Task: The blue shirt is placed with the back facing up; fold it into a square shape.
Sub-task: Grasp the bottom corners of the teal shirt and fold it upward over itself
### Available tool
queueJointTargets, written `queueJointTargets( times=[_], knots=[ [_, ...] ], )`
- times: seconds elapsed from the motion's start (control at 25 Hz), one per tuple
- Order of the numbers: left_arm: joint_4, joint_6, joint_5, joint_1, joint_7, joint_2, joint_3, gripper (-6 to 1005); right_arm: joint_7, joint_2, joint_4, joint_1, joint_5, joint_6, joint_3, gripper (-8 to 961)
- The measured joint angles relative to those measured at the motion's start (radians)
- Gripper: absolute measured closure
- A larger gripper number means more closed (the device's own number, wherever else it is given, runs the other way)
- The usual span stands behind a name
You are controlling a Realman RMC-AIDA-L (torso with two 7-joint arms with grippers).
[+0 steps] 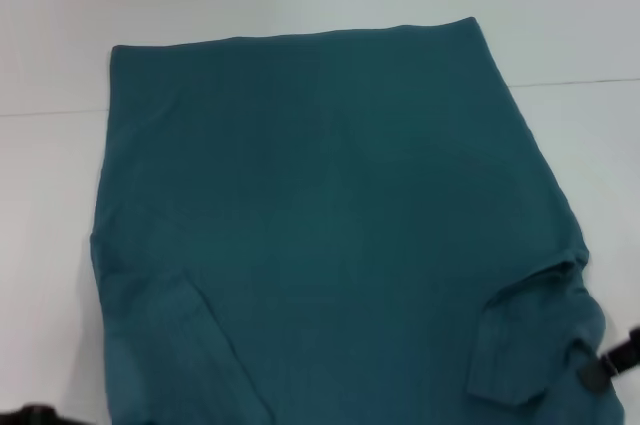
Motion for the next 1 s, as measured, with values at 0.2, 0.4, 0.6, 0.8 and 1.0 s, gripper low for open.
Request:
queueJointTargets(
  times=[0.2,0.4,0.6,0.8,1.0],
  knots=[
    [-0.037,-0.032,-0.037,-0.066,-0.073,0.018,-0.020,970,0.011,-0.030,0.050,0.012,0.054,0.036,0.110,905],
    [-0.067,-0.121,-0.091,-0.122,-0.195,0.044,-0.029,970,0.028,-0.040,0.053,0.012,0.057,0.085,0.239,903],
    [-0.090,-0.190,-0.129,-0.159,-0.250,0.058,-0.035,969,0.067,-0.053,0.054,0.011,0.113,0.155,0.317,902],
    [-0.133,-0.313,-0.165,-0.205,-0.260,0.081,-0.035,969,0.113,-0.052,0.055,0.012,0.173,0.272,0.312,900],
    [-0.190,-0.511,-0.168,-0.239,-0.245,0.080,-0.010,969,0.143,-0.015,0.060,0.033,0.167,0.438,0.205,898]
  ],
)
